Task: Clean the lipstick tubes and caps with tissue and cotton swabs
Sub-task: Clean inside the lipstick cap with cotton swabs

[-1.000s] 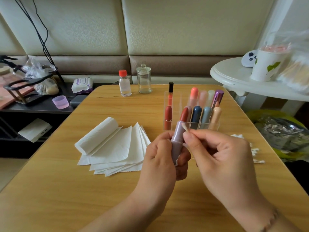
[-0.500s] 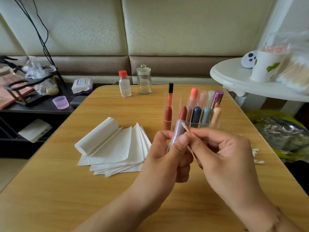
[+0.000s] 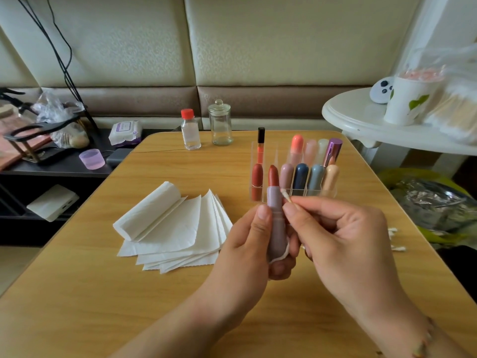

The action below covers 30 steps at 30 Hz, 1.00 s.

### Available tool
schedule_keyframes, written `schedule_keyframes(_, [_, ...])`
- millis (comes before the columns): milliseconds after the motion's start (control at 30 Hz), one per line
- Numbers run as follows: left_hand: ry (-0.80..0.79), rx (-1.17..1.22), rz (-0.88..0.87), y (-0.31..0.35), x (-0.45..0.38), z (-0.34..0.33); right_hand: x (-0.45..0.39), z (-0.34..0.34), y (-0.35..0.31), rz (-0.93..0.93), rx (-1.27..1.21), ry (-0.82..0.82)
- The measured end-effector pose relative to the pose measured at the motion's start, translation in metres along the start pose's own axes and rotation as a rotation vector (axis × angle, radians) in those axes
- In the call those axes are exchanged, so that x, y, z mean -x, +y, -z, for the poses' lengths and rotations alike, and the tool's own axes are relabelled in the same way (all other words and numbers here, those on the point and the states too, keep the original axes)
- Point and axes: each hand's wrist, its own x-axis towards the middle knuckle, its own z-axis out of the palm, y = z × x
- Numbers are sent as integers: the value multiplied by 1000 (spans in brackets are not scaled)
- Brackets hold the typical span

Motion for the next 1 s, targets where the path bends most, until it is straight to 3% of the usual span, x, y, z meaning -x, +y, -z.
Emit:
schedule_keyframes(433, [-87, 179, 70, 4, 2, 1, 4, 0, 0, 77, 55, 47])
schedule_keyframes(1000, [-43, 51, -37, 3, 0, 0, 4, 3, -1, 225, 157, 96])
